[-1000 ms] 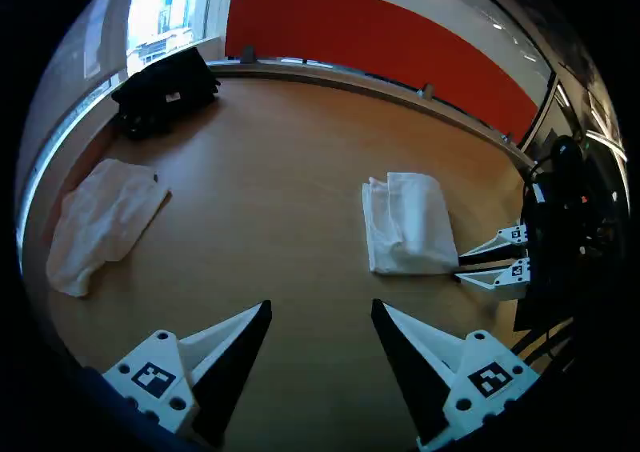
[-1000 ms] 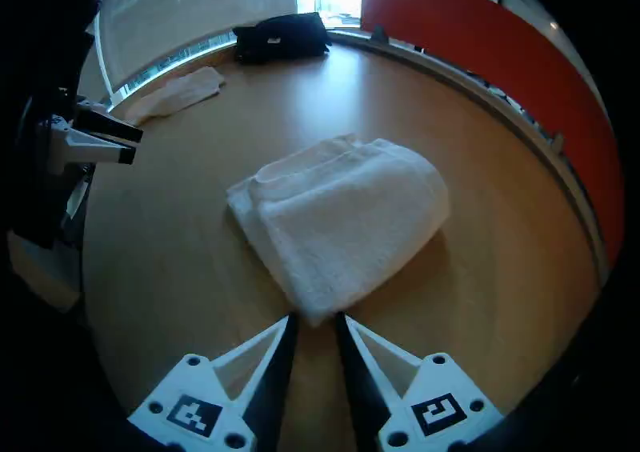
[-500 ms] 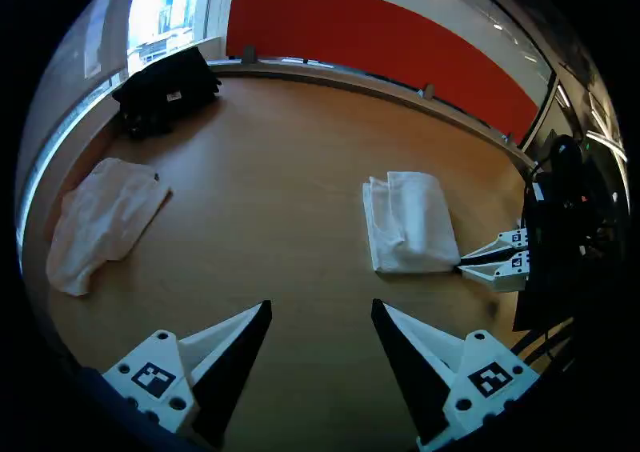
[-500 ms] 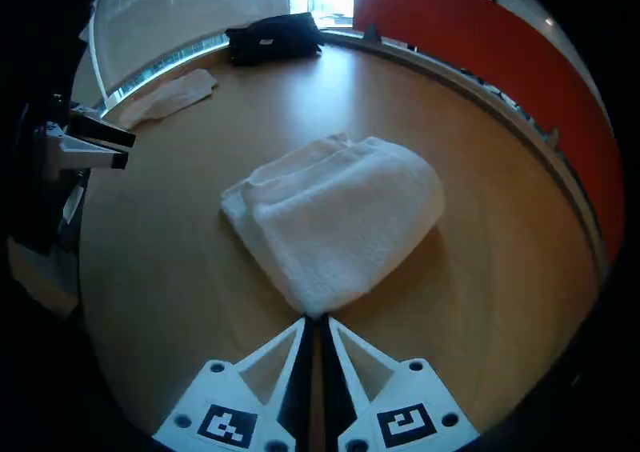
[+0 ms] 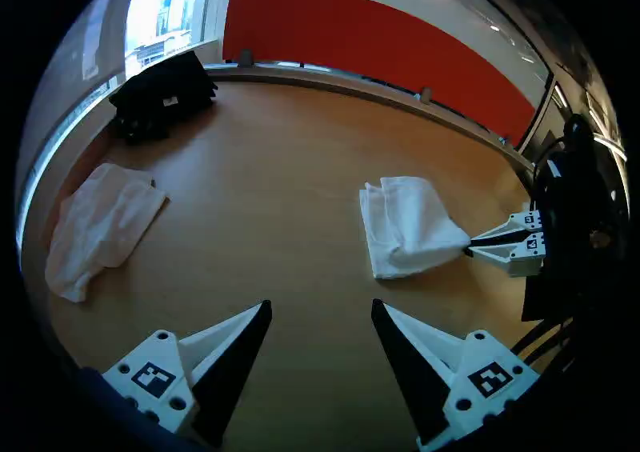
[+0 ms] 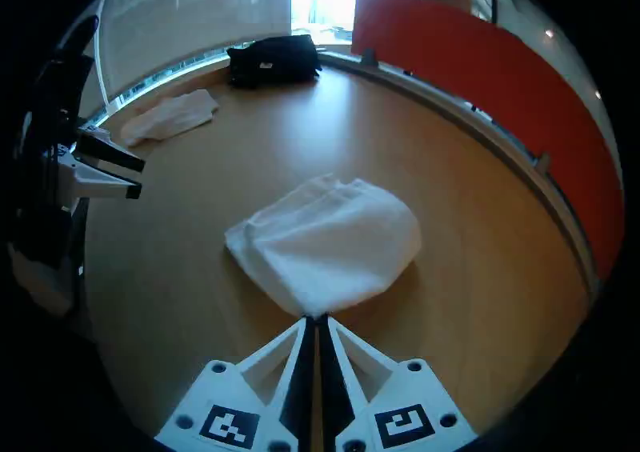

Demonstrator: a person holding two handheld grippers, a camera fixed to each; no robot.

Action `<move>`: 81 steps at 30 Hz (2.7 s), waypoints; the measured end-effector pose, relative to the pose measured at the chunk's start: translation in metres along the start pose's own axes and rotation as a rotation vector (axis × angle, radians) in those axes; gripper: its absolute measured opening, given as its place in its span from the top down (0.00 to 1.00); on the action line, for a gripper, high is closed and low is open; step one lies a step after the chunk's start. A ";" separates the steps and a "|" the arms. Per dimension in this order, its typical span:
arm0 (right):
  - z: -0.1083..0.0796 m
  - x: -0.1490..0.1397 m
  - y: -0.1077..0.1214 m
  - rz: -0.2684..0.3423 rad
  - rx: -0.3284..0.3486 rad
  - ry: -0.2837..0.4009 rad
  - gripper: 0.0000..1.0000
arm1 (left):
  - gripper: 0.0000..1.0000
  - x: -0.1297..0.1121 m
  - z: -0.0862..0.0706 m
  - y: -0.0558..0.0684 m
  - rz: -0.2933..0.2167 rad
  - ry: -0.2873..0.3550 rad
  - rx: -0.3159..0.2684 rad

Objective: Fold towel

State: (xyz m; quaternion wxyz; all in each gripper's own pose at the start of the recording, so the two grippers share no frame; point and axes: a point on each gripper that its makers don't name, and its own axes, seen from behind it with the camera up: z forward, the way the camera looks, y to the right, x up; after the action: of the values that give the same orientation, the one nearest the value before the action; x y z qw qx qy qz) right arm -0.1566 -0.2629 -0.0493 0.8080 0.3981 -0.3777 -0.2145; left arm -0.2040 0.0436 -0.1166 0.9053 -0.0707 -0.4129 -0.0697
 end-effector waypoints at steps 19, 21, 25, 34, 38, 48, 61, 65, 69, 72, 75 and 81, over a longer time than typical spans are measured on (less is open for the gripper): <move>-0.082 0.117 0.035 -0.139 -0.108 0.170 0.97 | 0.07 0.031 -0.005 0.006 0.038 0.044 -0.027; -0.089 0.123 0.040 -0.139 -0.120 0.180 0.97 | 0.07 0.033 -0.005 0.007 0.040 0.047 -0.031; -0.100 0.126 0.049 -0.134 -0.139 0.189 0.97 | 0.07 0.037 -0.005 0.010 0.046 0.051 -0.039; -0.117 0.125 0.066 -0.105 -0.167 0.204 0.97 | 0.07 0.041 -0.005 0.015 0.062 0.050 -0.049; -0.124 0.127 0.072 -0.075 -0.169 0.221 0.97 | 0.07 0.042 -0.004 0.016 0.065 0.049 -0.050; -0.135 0.120 0.088 -0.052 -0.181 0.226 0.97 | 0.07 0.039 -0.002 0.017 0.074 0.041 -0.045; -0.149 0.099 0.118 -0.010 -0.184 0.226 0.97 | 0.07 0.036 0.003 0.021 0.083 0.028 -0.041; -0.154 0.091 0.130 0.014 -0.188 0.226 0.97 | 0.07 0.034 0.006 0.021 0.086 0.019 -0.039; -0.160 0.082 0.143 0.036 -0.199 0.226 0.97 | 0.08 0.036 0.007 0.019 0.092 0.021 -0.028; -0.165 0.075 0.154 0.048 -0.209 0.224 0.97 | 0.08 0.038 0.007 0.018 0.092 0.023 -0.022; -0.171 0.068 0.166 0.053 -0.219 0.219 0.97 | 0.08 0.039 0.007 0.017 0.092 0.023 -0.019; -0.187 0.052 0.191 0.050 -0.242 0.200 0.97 | 0.07 0.040 0.006 0.019 0.100 0.021 -0.012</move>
State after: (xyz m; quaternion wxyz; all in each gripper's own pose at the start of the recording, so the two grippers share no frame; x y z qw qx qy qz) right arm 0.0302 -0.0936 0.0535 0.8886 0.3078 -0.2767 -0.1978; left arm -0.1793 0.0602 -0.0836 0.9115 -0.0959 -0.3989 -0.0276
